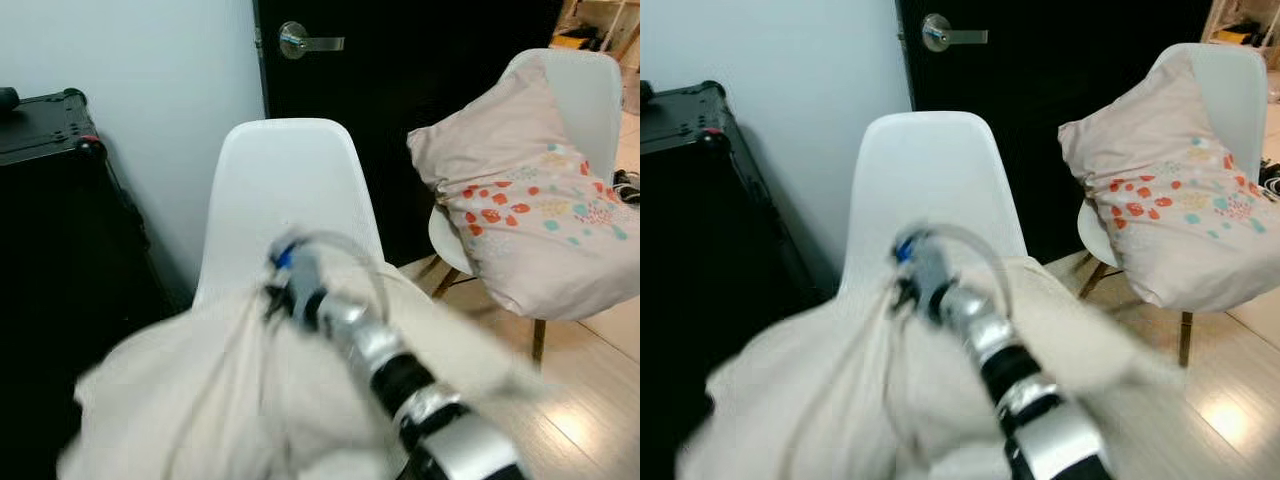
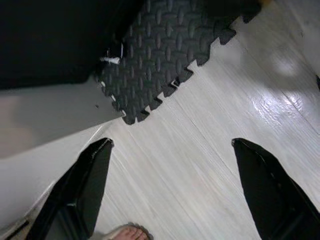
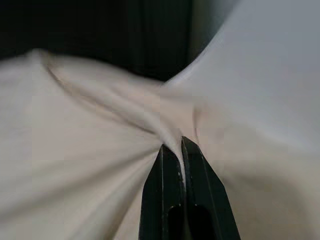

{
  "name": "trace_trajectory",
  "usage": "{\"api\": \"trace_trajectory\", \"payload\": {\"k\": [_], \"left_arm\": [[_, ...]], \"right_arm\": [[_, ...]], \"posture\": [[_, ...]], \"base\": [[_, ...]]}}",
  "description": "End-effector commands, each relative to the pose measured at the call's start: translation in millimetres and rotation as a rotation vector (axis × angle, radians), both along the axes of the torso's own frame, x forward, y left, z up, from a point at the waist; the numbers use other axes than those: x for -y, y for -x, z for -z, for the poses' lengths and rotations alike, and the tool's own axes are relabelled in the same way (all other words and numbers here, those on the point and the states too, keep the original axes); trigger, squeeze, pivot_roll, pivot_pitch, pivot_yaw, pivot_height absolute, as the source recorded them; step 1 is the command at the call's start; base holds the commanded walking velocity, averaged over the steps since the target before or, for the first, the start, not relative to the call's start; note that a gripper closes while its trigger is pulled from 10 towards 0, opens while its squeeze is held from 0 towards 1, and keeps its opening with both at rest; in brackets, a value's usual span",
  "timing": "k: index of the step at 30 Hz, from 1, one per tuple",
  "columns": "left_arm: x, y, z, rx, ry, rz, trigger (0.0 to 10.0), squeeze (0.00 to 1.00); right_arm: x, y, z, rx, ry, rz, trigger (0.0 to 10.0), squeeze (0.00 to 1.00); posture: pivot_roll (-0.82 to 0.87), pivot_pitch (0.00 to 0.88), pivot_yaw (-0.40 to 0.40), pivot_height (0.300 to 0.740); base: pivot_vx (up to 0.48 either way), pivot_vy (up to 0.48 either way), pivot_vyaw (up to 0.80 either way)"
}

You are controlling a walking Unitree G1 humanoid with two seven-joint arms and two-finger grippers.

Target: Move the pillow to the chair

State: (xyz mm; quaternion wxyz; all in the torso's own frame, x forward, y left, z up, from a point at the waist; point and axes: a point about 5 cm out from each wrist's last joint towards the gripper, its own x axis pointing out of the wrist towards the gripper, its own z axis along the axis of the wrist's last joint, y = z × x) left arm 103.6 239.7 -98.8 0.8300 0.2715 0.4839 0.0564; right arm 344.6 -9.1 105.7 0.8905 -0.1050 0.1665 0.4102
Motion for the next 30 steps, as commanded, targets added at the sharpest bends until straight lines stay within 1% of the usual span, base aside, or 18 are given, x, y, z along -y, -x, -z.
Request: {"api": "trace_trajectory", "payload": {"k": [1,3,5,6,7,8,15,17,18,21,22,23,24,25,27,28,29,30], "left_arm": [[1.7,1.7,1,-0.013,0.003,0.009,10.0,0.0],[2.4,1.1,1,-0.013,0.004,0.011,10.0,0.0],[2.6,0.8,1,-0.013,0.004,0.011,10.0,0.0],[2.9,0.6,1,-0.013,0.004,0.01,10.0,0.0],[2.9,0.6,1,-0.013,0.004,0.01,10.0,0.0],[3.0,0.7,1,-0.014,0.004,0.009,10.0,0.0],[3.6,3.0,2,-0.025,0.008,0.004,10.0,0.0],[4.6,5.2,3,-0.034,0.015,-0.001,10.0,0.0],[4.6,5.2,3,-0.034,0.015,-0.001,10.0,0.0],[6.3,8.2,5,-0.048,0.026,-0.002,10.0,0.0],[6.4,8.8,5,-0.051,0.027,-0.003,10.0,0.0],[6.4,8.8,5,-0.051,0.027,-0.003,10.0,0.0],[6.4,9.3,5,-0.053,0.028,-0.005,10.0,0.0],[6.0,9.7,5,-0.053,0.029,-0.011,10.0,0.0],[5.5,10.3,5,-0.055,0.032,-0.019,10.0,0.0],[5.0,11.2,5,-0.064,0.035,-0.029,10.0,0.0],[5.0,11.2,5,-0.064,0.035,-0.029,10.0,0.0],[4.7,13.9,7,-0.097,0.052,-0.05,10.0,0.0]], "right_arm": [[-0.4,-0.4,0,0.015,0.031,-0.014,10.0,0.0],[3.8,0.8,9,0.008,0.061,0.008,10.0,0.0],[7.3,-0.9,10,0.007,0.06,0.032,10.0,0.0],[17.1,-6.4,8,0.0,0.039,0.089,10.0,0.92],[17.1,-6.4,8,0.0,0.039,0.089,10.0,0.92],[20.1,-7.6,8,-0.007,0.035,0.094,10.0,1.0],[29.5,-10.0,3,-0.069,-0.051,0.082,10.0,1.0],[42.7,-8.5,3,-0.144,-0.104,0.021,10.0,1.0],[42.7,-8.5,3,-0.144,-0.104,0.021,10.0,1.0],[62.6,-2.2,-1,-0.228,-0.203,-0.113,10.0,1.0],[66.7,2.4,-4,-0.242,-0.229,-0.182,10.0,1.0],[66.7,2.4,-4,-0.242,-0.229,-0.182,10.0,1.0],[70.1,6.4,-8,-0.246,-0.266,-0.237,10.0,0.99],[74.4,9.6,-16,-0.253,-0.344,-0.278,10.0,0.0],[81.3,13.9,-32,-0.251,-0.493,-0.33,10.0,0.0],[83.3,15.3,-42,-0.241,-0.6,-0.347,10.0,0.0],[83.3,15.3,-42,-0.241,-0.6,-0.347,10.0,0.0],[85.4,16.6,-54,-0.219,-0.721,-0.361,10.0,0.0]], "posture": [[0.0,0.026,0.001,0.546],[0.01,0.021,-0.006,0.546],[0.01,0.021,-0.006,0.546],[0.01,0.016,-0.01,0.546],[0.01,0.016,-0.01,0.546],[0.01,0.016,-0.01,0.546],[0.01,0.016,-0.012,0.546],[0.01,0.022,-0.011,0.546],[0.01,0.022,-0.011,0.546],[-0.01,0.034,-0.002,0.546],[-0.01,0.035,0.0,0.546],[-0.01,0.035,0.0,0.546],[-0.01,0.035,0.0,0.546],[-0.01,0.039,0.002,0.546],[-0.02,0.04,0.005,0.546],[-0.02,0.042,0.006,0.551],[-0.02,0.042,0.006,0.551],[-0.02,0.043,0.007,0.561]], "base": [[0.0,0.0,0.0],[0.0,0.0,0.0],[0.0,0.0,0.0],[0.0,0.0,0.0],[0.0,0.0,0.0],[0.0,0.0,0.0],[0.0,0.0,0.0],[0.0,0.0,0.0],[0.0,0.0,0.0],[0.0,0.0,0.0],[0.0,0.0,0.0],[0.0,0.0,0.0],[0.0,0.0,0.0],[0.0,0.0,0.0],[0.0,0.0,0.0],[0.0,0.0,0.0],[0.0,0.0,0.0],[-0.48,0.0,0.0]]}}
